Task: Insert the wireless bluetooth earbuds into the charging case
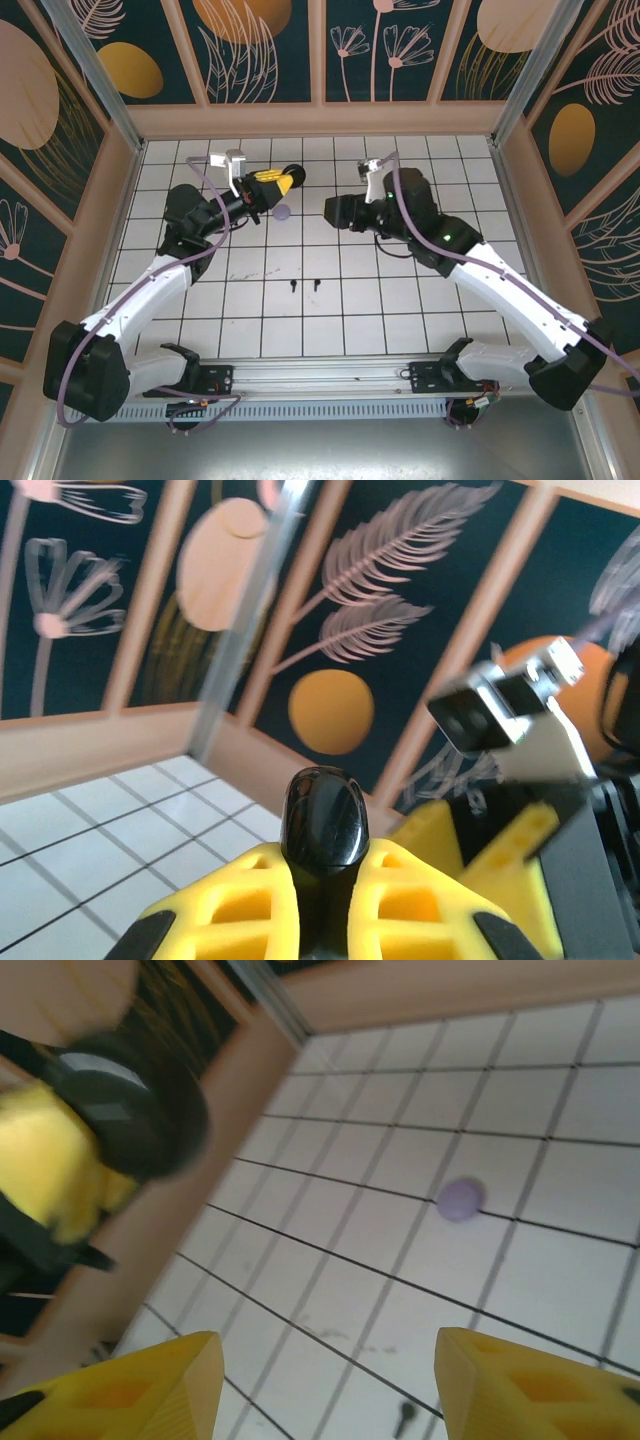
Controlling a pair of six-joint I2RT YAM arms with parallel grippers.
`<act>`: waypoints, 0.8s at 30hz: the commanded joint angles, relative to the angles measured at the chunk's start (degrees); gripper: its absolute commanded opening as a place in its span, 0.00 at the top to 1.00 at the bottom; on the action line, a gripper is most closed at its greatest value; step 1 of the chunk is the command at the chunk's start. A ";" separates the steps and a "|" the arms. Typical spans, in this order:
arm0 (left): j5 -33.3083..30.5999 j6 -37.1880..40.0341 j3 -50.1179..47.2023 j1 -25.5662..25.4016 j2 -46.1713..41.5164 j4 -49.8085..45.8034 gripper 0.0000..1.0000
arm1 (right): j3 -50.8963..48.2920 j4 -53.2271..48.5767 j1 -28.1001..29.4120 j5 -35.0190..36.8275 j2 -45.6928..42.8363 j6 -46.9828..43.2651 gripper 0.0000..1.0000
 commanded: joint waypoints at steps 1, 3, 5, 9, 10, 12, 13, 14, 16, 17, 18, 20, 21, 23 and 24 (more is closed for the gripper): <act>10.32 -4.07 -0.14 0.31 1.37 9.04 1.00 | -0.19 6.23 -1.23 -11.90 -1.47 -2.03 0.41; 12.02 -5.05 0.29 0.29 2.07 10.04 1.00 | 0.41 7.61 -1.42 -15.03 -1.57 -2.10 0.40; 12.88 -5.74 0.82 0.31 2.55 10.50 1.00 | 1.14 8.49 -1.48 -16.49 -1.32 -2.10 0.38; 14.05 -6.94 1.68 0.22 3.41 11.42 0.99 | 2.26 10.01 -1.64 -17.48 -0.21 -1.88 0.37; 14.19 -7.09 1.87 0.22 3.60 11.42 0.99 | 2.45 10.44 -1.73 -17.66 0.15 -1.75 0.37; 14.47 -7.54 2.24 0.22 3.89 11.68 0.99 | 2.68 11.63 -1.94 -18.39 1.02 -1.44 0.38; 14.56 -7.65 2.40 0.18 3.99 11.77 0.99 | 2.81 12.02 -1.98 -18.62 1.44 -1.26 0.37; 14.67 -7.92 2.51 0.22 3.98 11.93 0.99 | 2.84 12.41 -2.07 -18.81 1.96 -1.15 0.37; 14.89 -8.26 2.69 0.22 4.00 12.12 0.99 | 2.85 13.34 -2.24 -19.03 2.69 -0.98 0.37; 15.01 -8.36 2.71 0.21 4.00 12.19 0.99 | 2.83 14.08 -2.32 -19.20 3.06 -0.74 0.38; 15.15 -8.38 2.67 0.22 3.95 12.21 0.99 | 2.77 14.65 -2.42 -19.33 3.30 -0.54 0.38; 15.53 -8.65 2.83 0.18 3.85 12.21 0.99 | 2.77 15.89 -2.75 -19.73 3.87 -0.02 0.38; 15.72 -8.79 2.84 0.16 3.87 12.21 0.99 | 2.77 16.44 -2.90 -19.91 4.00 0.17 0.38; 15.90 -8.89 2.91 0.18 3.78 12.21 0.99 | 2.68 17.75 -3.12 -20.40 4.38 0.79 0.38; 15.99 -8.84 3.04 0.22 3.78 12.14 0.99 | 2.68 18.24 -3.22 -20.60 4.57 1.04 0.39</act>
